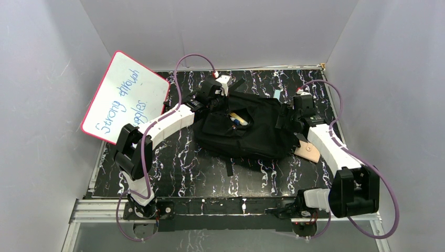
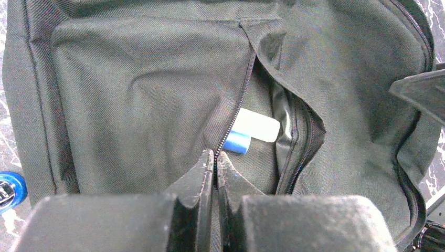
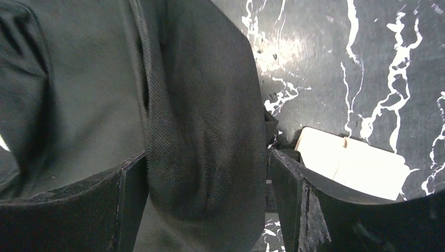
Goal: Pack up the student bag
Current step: Adjust the student bag at the center of the board.
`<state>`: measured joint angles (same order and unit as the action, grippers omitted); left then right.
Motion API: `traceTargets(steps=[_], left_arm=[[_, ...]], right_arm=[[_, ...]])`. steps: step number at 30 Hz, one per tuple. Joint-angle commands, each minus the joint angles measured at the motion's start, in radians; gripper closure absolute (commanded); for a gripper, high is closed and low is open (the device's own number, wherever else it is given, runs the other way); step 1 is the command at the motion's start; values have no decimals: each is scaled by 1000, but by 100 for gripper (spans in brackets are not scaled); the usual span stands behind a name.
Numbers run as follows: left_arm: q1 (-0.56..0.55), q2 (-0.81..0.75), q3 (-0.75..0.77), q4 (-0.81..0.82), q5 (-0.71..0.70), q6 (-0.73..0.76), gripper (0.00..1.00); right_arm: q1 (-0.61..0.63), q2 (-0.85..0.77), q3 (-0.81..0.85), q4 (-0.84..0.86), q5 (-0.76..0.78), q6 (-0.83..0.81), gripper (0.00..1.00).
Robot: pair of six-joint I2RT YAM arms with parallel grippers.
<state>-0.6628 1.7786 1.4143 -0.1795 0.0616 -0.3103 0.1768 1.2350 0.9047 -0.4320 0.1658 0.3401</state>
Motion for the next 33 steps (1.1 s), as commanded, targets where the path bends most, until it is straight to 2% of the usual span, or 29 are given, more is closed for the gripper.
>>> traceTargets(steps=[1, 8, 11, 15, 16, 21, 28, 33], left_arm=[[12, -21, 4, 0, 1, 8, 100], [11, -10, 7, 1, 1, 8, 100], [11, -1, 9, 1, 2, 7, 100], [11, 8, 27, 0, 5, 6, 100], [12, 10, 34, -1, 5, 6, 100], [12, 3, 84, -17, -12, 0, 100], [11, -20, 250, -74, -48, 19, 100], [11, -34, 348, -110, -151, 60, 100]], right_arm=[[-4, 22, 1, 21, -8, -14, 15], [-3, 24, -14, 73, -69, -30, 43], [-3, 25, -18, 84, -86, -35, 52], [-4, 21, -13, 100, -151, -61, 91], [-4, 17, -8, 107, -186, -67, 98], [-3, -23, 89, 118, -348, -67, 100], [-3, -38, 375, 132, -493, 0, 100], [-4, 12, 564, 148, -593, 46, 100]])
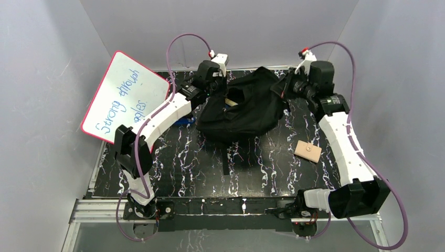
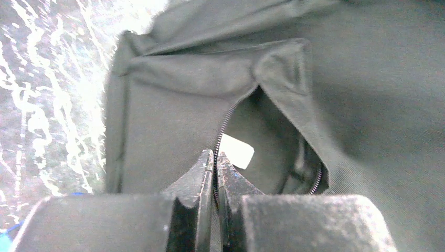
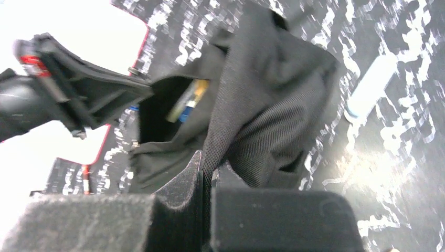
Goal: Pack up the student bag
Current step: Adjust the student bag at the center of the board.
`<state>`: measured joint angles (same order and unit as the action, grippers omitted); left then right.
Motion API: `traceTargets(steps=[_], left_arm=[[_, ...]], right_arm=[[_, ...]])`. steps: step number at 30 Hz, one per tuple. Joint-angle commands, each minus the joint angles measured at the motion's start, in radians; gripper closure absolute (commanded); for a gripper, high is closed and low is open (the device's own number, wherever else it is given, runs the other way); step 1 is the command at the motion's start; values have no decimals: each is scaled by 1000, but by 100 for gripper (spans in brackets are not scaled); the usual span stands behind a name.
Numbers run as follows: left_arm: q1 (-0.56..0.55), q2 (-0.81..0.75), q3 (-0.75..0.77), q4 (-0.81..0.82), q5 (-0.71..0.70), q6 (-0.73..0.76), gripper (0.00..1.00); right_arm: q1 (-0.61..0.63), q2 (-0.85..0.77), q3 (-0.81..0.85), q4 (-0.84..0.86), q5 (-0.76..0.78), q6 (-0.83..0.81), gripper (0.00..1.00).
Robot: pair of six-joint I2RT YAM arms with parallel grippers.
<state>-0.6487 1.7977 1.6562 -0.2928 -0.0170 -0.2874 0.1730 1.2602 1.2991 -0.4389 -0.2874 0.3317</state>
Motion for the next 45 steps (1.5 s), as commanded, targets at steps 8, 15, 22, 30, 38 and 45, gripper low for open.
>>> traceTargets(steps=[8, 15, 22, 30, 38, 45], left_arm=[[0, -55, 266, -36, -200, 112, 100], [3, -15, 454, -81, -227, 153, 100], [7, -11, 519, -86, -286, 197, 100], [22, -27, 395, -48, -246, 212, 100], [48, -12, 270, -14, -245, 221, 100], [52, -21, 131, -2, -99, 172, 100]], right_arm=[[0, 80, 370, 261, -266, 151, 100], [1, 137, 506, 309, -285, 194, 100], [0, 235, 614, 404, -368, 279, 100], [0, 213, 430, 431, -353, 269, 100], [0, 189, 184, 385, -366, 229, 100], [1, 91, -72, 196, -141, 115, 100]])
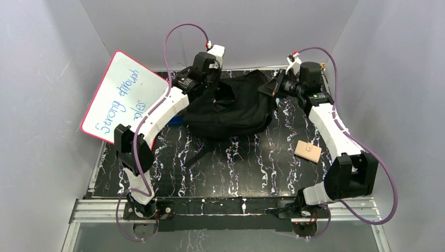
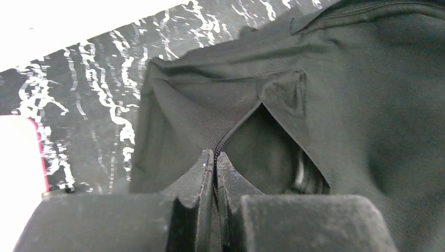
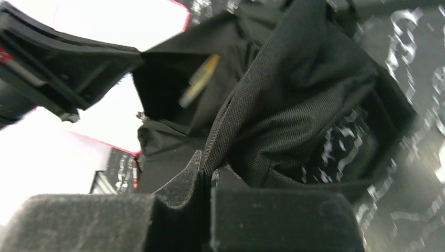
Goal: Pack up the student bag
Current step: Adjust the student bag at the center of the board.
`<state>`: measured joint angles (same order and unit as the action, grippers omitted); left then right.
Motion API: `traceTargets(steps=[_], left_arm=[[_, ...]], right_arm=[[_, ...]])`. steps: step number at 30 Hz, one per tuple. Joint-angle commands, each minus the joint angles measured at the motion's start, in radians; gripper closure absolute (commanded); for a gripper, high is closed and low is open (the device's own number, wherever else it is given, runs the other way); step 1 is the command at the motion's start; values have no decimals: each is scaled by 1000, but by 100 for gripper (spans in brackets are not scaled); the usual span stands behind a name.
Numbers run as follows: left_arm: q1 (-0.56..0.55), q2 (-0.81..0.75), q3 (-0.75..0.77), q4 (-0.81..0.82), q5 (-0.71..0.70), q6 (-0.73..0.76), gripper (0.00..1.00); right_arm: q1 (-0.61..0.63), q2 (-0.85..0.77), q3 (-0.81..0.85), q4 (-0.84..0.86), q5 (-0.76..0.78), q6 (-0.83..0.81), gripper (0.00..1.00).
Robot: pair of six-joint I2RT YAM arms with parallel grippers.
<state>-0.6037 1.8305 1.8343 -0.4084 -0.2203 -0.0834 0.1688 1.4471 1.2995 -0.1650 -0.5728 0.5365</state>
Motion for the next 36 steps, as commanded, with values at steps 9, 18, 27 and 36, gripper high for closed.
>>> traceTargets(steps=[9, 18, 27, 36], left_arm=[[-21, -39, -238, 161, 289, -123, 100], [-59, -8, -302, 177, 296, -121, 100], [-60, -23, -325, 180, 282, -125, 76], [-60, -111, -360, 204, 310, -151, 51]], right_arm=[[5, -237, -291, -291, 470, -94, 85], [5, -405, -302, -329, 626, -107, 53], [30, -362, -313, -137, 298, 163, 28], [195, -127, -285, -14, 399, 305, 24]])
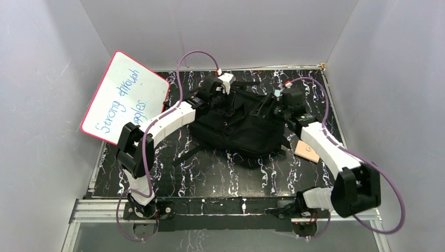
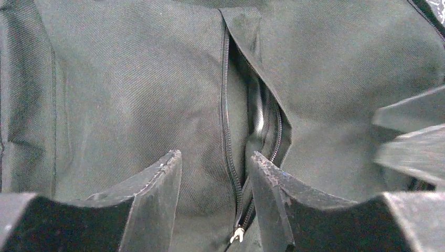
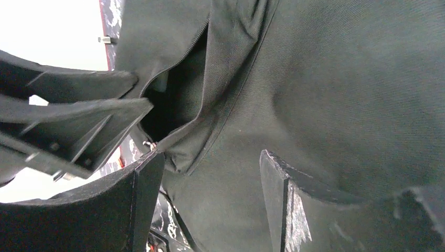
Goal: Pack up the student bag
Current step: Adjust the student bag at the center of the board.
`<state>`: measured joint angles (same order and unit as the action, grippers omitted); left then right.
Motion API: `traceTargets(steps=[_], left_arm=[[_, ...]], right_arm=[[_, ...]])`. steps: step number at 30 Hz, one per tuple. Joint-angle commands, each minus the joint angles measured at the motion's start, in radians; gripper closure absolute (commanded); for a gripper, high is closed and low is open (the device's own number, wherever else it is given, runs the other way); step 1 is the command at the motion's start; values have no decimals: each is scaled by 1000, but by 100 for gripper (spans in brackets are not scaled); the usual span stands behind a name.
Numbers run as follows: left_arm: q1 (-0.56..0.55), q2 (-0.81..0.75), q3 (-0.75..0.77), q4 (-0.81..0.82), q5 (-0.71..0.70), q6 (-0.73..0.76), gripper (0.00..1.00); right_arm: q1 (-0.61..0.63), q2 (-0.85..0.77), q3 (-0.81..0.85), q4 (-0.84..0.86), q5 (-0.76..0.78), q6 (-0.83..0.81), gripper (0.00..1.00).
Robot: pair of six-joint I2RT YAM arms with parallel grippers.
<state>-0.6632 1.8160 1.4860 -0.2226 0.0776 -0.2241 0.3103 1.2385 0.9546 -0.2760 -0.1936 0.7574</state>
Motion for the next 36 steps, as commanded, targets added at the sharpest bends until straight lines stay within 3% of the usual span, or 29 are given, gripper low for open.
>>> traceTargets(steps=[1, 10, 25, 36], left_arm=[[0, -106, -14, 19, 2, -11, 50], [1, -191, -77, 66, -64, -8, 45], [8, -168, -77, 58, -119, 7, 44], [9, -92, -46, 16, -110, 32, 48]], right_arm=[[74, 111, 68, 105, 31, 95, 25], [121, 271, 75, 178, 81, 134, 29], [122, 298, 105, 221, 127, 131, 35], [122, 309, 115, 219, 100, 118, 72]])
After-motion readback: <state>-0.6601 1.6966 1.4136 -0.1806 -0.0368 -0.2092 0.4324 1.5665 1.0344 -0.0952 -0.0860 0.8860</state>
